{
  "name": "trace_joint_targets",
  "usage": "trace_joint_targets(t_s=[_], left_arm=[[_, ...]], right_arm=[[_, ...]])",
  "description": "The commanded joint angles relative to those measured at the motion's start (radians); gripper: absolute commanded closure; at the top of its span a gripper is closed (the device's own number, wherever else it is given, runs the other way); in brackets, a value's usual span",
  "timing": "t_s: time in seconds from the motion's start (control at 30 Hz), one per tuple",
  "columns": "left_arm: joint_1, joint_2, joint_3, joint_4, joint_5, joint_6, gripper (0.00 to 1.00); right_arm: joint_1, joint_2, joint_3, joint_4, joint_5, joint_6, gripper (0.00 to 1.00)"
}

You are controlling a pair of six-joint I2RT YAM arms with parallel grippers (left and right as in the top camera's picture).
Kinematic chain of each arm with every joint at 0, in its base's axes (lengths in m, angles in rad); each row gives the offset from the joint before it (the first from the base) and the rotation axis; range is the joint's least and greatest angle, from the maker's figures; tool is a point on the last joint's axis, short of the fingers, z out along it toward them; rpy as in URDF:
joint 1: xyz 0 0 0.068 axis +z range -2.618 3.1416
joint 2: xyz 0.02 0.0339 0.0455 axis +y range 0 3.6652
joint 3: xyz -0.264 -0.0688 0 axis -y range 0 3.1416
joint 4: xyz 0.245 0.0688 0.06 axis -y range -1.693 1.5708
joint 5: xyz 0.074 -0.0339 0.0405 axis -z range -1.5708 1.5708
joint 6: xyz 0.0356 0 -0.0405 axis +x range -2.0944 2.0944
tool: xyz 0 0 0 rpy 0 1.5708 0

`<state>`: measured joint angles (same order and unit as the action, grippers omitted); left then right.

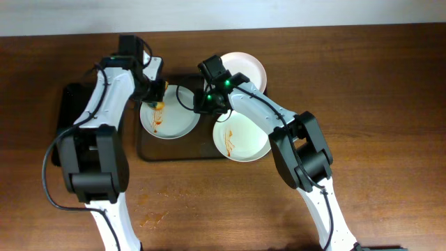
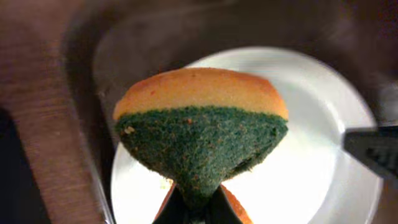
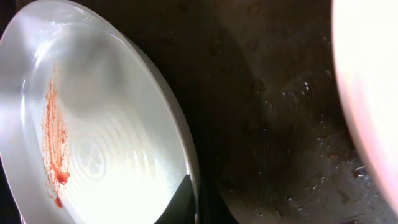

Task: Clean dirty plates on tray and stack at the side
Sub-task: 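Scrub the left plate with the sponge while the right gripper holds it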

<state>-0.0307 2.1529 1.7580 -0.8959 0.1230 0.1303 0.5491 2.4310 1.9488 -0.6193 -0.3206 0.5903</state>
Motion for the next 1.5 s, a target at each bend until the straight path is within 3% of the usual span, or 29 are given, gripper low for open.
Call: trace_joint_targets(t_s=[0.0, 0.23, 0.37, 0.43, 0.53, 0.7, 0.8, 0.83, 0.9, 1.0, 1.2, 1.3, 1.4, 1.47], left_arm=[[0.008, 0.076, -0.027, -0.014, -0.099, -0.103, 0.99], [-0.034, 0.117, -0.027, -0.192, 0.04, -0.119, 0.99], [-0.069, 0.117, -0.027, -0.262, 0.136, -0.039, 0.99], [-0.064, 0.121, -0.027, -0.209, 0.096, -0.105, 0.99], [-0.044, 0.132, -0.027, -0.048, -0.092, -0.281, 0.99], [-0.05, 0.14, -0.027, 0.179, -0.286, -0.288, 0.99], [-0.051, 0.14, -0.027, 0.207, -0.294, -0.286, 0.99], [-0.052, 0.14, -0.027, 0.193, -0.25, -0.247, 0.99], [-0.052, 0.14, -0.027, 0.15, -0.001, -0.061, 0.99], [-0.056, 0.14, -0.027, 0.026, 0.254, 0.092, 0.99], [-0.055, 0.14, -0.027, -0.171, 0.282, 0.111, 0.99], [-0.051, 0.14, -0.028, -0.208, 0.211, 0.082, 0.99], [-0.051, 0.14, -0.028, -0.201, -0.144, -0.183, 0.99], [-0.051, 0.14, -0.028, -0.201, -0.289, -0.3, 0.99]], right_arm=[[-0.001, 0.012, 0.01, 0.006, -0.028, -0.011, 0.96], [-0.001, 0.012, 0.01, 0.014, -0.028, -0.011, 0.96], [-0.001, 0.012, 0.01, 0.014, -0.028, -0.01, 0.95], [-0.001, 0.012, 0.01, 0.014, -0.028, -0.011, 0.96], [-0.001, 0.012, 0.01, 0.014, -0.028, -0.011, 0.96], [-0.001, 0.012, 0.01, 0.014, -0.028, -0.011, 0.96], [-0.001, 0.012, 0.01, 0.014, -0.028, -0.011, 0.96], [-0.001, 0.012, 0.01, 0.014, -0.028, -0.011, 0.96], [-0.001, 0.012, 0.01, 0.014, -0.028, -0.01, 0.96], [-0.001, 0.012, 0.01, 0.014, -0.028, -0.01, 0.96], [-0.001, 0.012, 0.01, 0.014, -0.028, -0.01, 0.96], [-0.001, 0.012, 0.01, 0.014, -0.028, -0.01, 0.96], [-0.001, 0.012, 0.01, 0.014, -0.028, -0.01, 0.96], [-0.001, 0.012, 0.01, 0.014, -0.028, -0.01, 0.96]])
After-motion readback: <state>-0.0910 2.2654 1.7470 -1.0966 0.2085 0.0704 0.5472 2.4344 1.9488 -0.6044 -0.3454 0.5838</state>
